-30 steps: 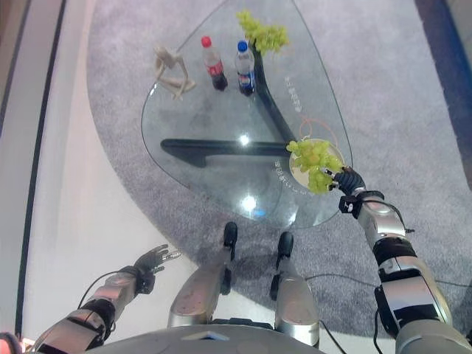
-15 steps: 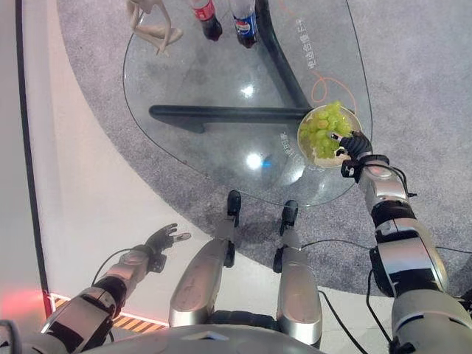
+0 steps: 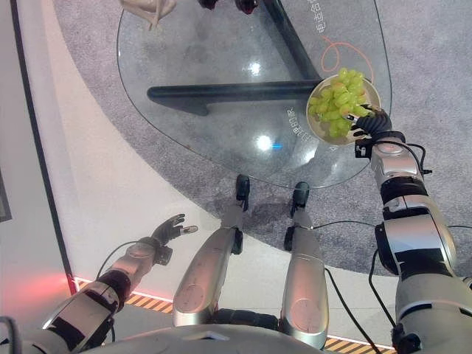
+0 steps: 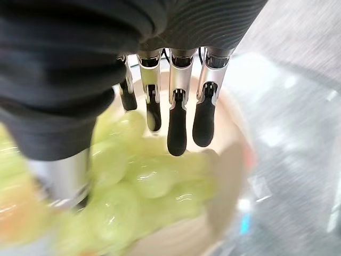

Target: Pick up fruits into the plate

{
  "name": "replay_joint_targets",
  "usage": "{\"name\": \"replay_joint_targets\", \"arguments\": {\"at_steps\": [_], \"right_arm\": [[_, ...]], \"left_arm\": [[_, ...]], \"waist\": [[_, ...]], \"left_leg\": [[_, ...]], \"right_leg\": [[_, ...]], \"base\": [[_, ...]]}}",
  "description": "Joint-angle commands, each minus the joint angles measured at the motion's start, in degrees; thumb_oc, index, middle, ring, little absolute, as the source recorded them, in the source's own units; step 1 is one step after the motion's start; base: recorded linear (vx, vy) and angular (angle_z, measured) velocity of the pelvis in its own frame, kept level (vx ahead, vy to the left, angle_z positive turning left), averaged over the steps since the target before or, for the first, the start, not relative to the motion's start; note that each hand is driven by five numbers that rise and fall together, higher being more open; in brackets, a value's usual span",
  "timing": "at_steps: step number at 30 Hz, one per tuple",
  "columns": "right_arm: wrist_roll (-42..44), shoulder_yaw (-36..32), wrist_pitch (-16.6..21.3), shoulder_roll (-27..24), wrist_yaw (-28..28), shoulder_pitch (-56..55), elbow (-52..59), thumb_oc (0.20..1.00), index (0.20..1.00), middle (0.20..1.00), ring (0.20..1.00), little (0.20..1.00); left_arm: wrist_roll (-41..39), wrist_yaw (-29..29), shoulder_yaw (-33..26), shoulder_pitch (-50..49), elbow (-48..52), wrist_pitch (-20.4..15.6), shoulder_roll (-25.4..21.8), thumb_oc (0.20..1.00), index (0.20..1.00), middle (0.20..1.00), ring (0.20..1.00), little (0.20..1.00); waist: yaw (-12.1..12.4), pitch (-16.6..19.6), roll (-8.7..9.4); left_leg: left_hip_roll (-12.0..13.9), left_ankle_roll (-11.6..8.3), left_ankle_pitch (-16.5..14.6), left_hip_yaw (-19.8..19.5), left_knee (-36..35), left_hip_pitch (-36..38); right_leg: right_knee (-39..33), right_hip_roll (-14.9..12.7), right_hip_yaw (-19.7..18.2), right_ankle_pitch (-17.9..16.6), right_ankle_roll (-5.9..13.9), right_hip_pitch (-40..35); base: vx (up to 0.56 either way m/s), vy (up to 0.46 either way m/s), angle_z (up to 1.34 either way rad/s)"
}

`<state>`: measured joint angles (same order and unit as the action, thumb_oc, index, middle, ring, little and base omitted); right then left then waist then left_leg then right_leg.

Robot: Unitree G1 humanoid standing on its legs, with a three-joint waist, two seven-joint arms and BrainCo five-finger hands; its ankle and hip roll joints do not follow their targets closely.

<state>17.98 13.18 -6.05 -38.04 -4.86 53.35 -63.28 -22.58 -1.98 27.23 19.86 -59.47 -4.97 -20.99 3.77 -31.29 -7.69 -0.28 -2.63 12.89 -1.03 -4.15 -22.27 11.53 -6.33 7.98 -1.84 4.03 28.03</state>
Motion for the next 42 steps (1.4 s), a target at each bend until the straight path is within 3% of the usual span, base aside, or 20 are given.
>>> {"name": "replay_joint_targets", "arguments": {"at_steps": [1,11,17,25,33,37,42], "right_arm": [[-3.93,5.20,-2.12,-4.91,-4.94,2.15,-0.87,1.000,1.000,1.000,1.000,1.000],[-6.81,5.69,-4.21,-4.38,-11.37,2.41,-3.95,1.000,1.000,1.000,1.000,1.000],[-6.27,4.55,-2.64,-3.84,-15.22,0.28,-3.21,1.000,1.000,1.000,1.000,1.000],[-5.11,0.53,0.78,-1.64,-15.50,-7.77,0.53,1.000,1.000,1.000,1.000,1.000],[-0.74,-3.66,6.91,5.99,-13.28,-25.77,5.69,1.000,1.000,1.000,1.000,1.000],[0.87,-4.97,11.71,11.34,-7.78,-36.00,4.54,1.000,1.000,1.000,1.000,1.000],[3.14,-4.12,12.87,18.50,-0.66,-43.15,1.14,1.000,1.000,1.000,1.000,1.000]], "left_arm": [[-1.78,0.88,1.36,-0.05,-0.68,-0.04,1.26,1.000,1.000,1.000,1.000,1.000],[-1.84,0.84,1.54,1.11,-0.38,0.14,0.61,1.000,1.000,1.000,1.000,1.000],[-1.82,1.01,0.68,1.27,-0.76,0.57,0.47,1.000,1.000,1.000,1.000,1.000],[-1.10,-0.13,-1.80,0.49,-3.38,0.89,0.58,1.000,1.000,1.000,1.000,1.000],[-1.04,-2.22,-5.63,-3.64,-6.54,0.86,1.52,1.000,1.000,1.000,1.000,1.000],[1.64,-3.32,-7.46,-6.81,-8.08,1.82,2.86,1.000,1.000,1.000,1.000,1.000],[5.57,-3.68,-9.20,-9.83,-10.21,4.36,4.57,1.000,1.000,1.000,1.000,1.000]], "waist": [[-0.42,1.49,-0.99],[-0.32,1.49,-0.49],[-0.68,1.49,0.84],[-1.70,1.75,3.43],[-2.43,8.36,6.97],[-2.32,12.67,8.38],[-2.54,17.28,9.43]], "left_leg": [[-1.78,0.50,-12.45,-0.48,9.29,-1.36],[-1.43,0.58,-12.36,0.09,8.60,-0.89],[-0.86,0.38,-12.69,0.51,7.59,1.83],[0.11,-0.05,-13.89,1.84,6.23,9.23],[0.80,-0.05,-15.49,3.54,4.44,16.08],[0.98,0.24,-16.11,3.99,3.93,19.06],[0.82,0.66,-16.89,4.10,3.45,22.75]], "right_leg": [[0.17,-0.20,1.09,3.19,0.25,0.25],[-0.38,0.25,1.07,2.84,0.42,-0.12],[-1.41,0.80,1.22,2.76,0.43,-2.78],[-3.66,1.15,1.22,2.95,0.49,-10.30],[-7.71,1.01,0.60,2.74,1.03,-18.44],[-8.64,1.00,0.52,3.00,1.28,-22.04],[-9.34,1.08,0.43,3.53,1.22,-26.12]], "base": [[-0.04,-0.006,-0.08],[-0.03,-0.010,-0.03],[0.00,0.001,0.01],[0.02,0.022,0.04],[0.09,0.015,-0.01],[0.14,-0.014,0.05],[0.16,-0.007,0.09]]}}
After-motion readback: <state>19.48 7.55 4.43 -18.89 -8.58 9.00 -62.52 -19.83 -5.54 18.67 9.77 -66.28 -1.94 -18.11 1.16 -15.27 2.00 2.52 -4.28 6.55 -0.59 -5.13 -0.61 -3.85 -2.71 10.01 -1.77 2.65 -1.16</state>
